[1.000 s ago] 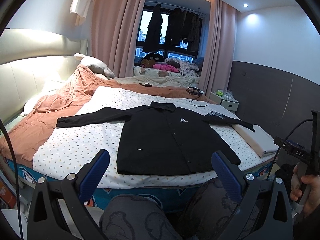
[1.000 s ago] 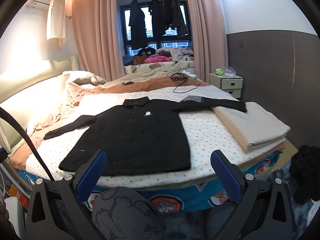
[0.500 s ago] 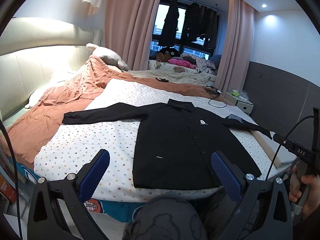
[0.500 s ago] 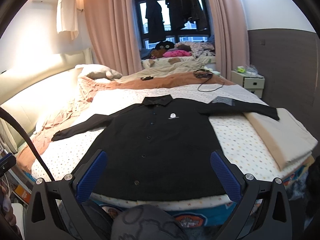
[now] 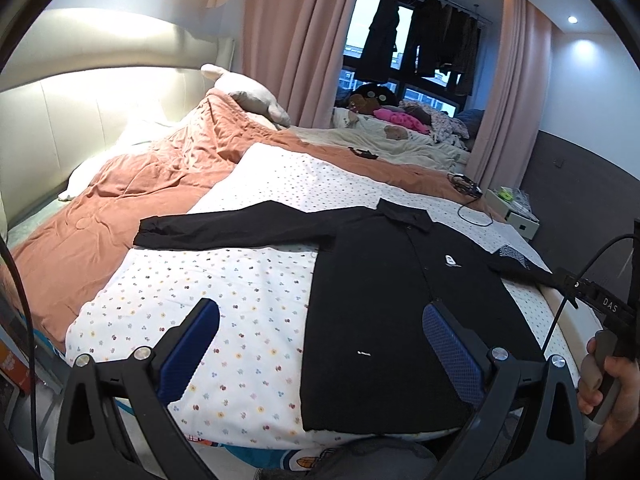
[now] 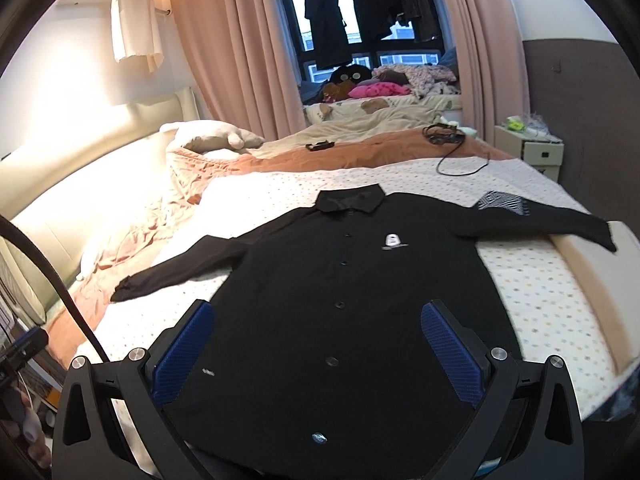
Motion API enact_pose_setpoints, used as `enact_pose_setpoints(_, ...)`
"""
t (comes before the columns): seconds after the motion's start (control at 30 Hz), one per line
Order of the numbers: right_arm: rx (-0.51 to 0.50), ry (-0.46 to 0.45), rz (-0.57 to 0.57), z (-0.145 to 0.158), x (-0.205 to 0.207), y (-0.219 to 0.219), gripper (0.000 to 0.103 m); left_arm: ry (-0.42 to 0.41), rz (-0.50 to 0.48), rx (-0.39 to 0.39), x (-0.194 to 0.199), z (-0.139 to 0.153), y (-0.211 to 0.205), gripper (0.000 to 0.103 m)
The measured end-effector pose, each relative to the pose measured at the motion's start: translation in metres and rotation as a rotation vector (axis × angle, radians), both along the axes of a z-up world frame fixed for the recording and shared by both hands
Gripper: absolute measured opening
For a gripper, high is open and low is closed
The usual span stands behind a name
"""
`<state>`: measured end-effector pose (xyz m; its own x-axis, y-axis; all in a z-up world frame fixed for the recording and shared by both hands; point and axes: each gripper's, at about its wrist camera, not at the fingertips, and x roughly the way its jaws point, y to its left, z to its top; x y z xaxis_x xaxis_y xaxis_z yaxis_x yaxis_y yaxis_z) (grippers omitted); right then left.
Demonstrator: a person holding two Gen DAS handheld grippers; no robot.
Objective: Fold large clothes
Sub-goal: 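Move both tools down toward the black shirt's side and sleeve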
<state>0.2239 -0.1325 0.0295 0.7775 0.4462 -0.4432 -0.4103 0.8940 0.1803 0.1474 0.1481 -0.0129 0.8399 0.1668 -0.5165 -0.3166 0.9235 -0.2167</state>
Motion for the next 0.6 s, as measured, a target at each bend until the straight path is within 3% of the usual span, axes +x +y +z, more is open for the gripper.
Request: enact_pose_setpoints(0.6,0.063,0.043,0.085,-0.005,0.110,0.071,0.103,0.101,0.110,-0.065,0.070,-0.024,0.079,0.103)
